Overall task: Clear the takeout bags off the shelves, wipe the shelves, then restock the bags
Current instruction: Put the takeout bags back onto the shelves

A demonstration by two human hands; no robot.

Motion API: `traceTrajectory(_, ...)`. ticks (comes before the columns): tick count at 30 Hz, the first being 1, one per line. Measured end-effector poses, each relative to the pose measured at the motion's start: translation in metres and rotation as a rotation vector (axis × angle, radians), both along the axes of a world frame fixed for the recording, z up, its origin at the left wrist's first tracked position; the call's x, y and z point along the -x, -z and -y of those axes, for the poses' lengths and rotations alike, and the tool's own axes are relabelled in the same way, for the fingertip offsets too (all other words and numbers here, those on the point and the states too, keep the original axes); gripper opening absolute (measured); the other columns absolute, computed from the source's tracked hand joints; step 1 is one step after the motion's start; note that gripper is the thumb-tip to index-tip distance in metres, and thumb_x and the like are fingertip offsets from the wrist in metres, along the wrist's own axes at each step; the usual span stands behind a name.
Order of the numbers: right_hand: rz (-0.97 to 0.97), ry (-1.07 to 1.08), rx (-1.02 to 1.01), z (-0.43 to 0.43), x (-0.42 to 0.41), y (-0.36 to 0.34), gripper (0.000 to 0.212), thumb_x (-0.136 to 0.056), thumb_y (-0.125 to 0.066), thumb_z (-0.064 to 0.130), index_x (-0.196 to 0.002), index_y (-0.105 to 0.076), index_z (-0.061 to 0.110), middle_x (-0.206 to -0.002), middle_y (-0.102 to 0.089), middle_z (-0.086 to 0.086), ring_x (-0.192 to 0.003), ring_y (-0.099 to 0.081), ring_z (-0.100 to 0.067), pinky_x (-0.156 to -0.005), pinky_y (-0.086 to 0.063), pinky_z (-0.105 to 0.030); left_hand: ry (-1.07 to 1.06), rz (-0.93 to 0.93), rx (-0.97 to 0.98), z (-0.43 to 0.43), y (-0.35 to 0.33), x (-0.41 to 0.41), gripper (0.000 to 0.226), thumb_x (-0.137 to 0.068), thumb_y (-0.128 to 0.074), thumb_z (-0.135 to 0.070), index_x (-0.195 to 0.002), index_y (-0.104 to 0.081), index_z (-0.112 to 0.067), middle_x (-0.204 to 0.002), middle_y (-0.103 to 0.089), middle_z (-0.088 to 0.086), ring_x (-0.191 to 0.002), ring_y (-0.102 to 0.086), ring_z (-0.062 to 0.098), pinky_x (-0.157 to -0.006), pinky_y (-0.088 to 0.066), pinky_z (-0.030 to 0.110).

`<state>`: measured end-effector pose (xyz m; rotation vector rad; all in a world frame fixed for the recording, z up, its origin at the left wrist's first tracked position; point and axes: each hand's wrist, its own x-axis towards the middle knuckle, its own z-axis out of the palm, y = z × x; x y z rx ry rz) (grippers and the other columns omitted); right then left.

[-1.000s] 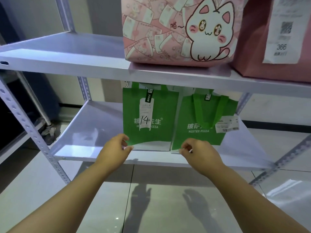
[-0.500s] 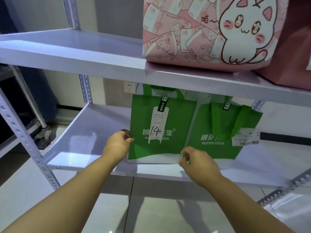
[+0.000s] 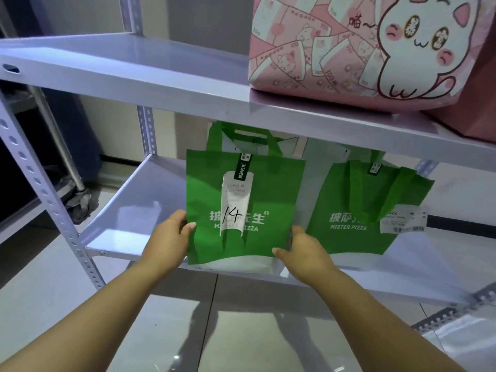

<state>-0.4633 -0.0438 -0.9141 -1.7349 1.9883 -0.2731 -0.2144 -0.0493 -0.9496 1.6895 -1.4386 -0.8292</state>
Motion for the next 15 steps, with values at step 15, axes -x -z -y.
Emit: traceTrajectory(15,0.03,-0.184,-0.067,-0.061,-0.017,-0.014,0.022,-0.094,-0.054,0.021,-0.073,-0.048,0.017,-0.075,-0.056,-0.005,-0.065,-0.05,-0.016,-0.054,-0.036,-0.027,-0.173,-0.046,-0.141,-0.112,-0.02,-0.02,0.013,-0.095,-0.048,-0.02,-0.091,-0.055,-0.03,-0.096,-0.065,-0.006,-0.091,-0.063,0.022,-0.08,-0.054,0.047)
